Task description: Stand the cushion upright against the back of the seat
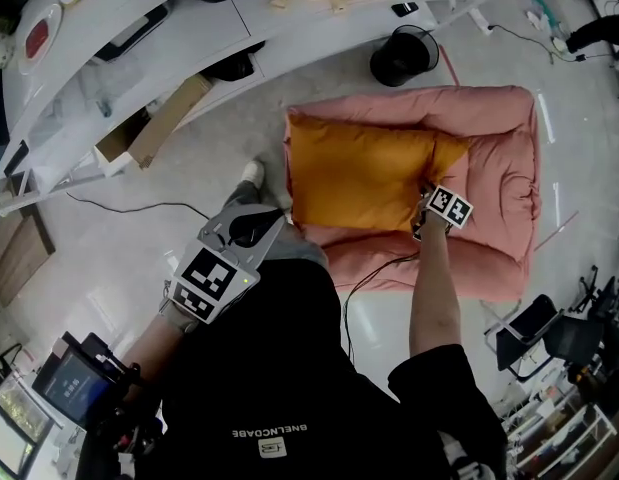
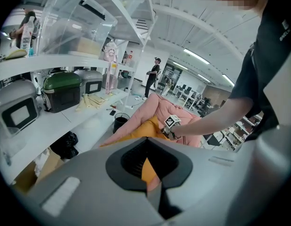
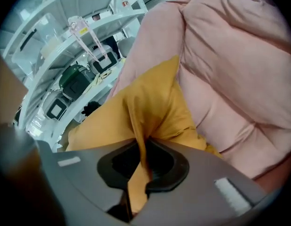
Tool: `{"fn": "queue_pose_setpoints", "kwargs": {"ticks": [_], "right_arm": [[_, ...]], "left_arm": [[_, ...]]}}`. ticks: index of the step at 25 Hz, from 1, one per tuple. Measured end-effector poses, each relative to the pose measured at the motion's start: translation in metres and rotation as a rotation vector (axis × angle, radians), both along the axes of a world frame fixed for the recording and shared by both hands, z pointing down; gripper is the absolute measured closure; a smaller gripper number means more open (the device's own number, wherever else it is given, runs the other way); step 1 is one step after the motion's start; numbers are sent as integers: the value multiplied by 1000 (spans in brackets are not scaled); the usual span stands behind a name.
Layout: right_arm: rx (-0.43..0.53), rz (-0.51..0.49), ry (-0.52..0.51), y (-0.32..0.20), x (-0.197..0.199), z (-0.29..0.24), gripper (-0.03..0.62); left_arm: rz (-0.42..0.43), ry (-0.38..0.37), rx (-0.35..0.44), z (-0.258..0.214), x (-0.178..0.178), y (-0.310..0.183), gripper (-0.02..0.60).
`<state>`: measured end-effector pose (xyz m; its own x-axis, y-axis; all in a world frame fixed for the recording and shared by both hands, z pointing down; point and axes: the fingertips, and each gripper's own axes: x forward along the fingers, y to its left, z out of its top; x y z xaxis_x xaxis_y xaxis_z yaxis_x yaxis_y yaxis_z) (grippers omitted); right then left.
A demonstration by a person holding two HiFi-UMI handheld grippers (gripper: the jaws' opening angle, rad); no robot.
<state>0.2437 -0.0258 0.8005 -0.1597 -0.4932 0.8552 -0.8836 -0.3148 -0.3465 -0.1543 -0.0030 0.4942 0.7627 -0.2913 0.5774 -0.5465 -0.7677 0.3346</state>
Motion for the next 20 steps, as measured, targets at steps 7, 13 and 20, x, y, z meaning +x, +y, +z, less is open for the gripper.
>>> {"fn": "queue_pose_setpoints", "kwargs": {"ticks": [7,13,20], "right_arm": [[103,39,29,20,-8,-43,560],[203,68,98,41,-22,-92,565],[300,50,166,48,-55,-151,571]], "left_arm": [[76,14,-12,-2,13,16,568],[144,18,-17,-3,26,26,568],[215,18,21,-4,38,23,568]]}}
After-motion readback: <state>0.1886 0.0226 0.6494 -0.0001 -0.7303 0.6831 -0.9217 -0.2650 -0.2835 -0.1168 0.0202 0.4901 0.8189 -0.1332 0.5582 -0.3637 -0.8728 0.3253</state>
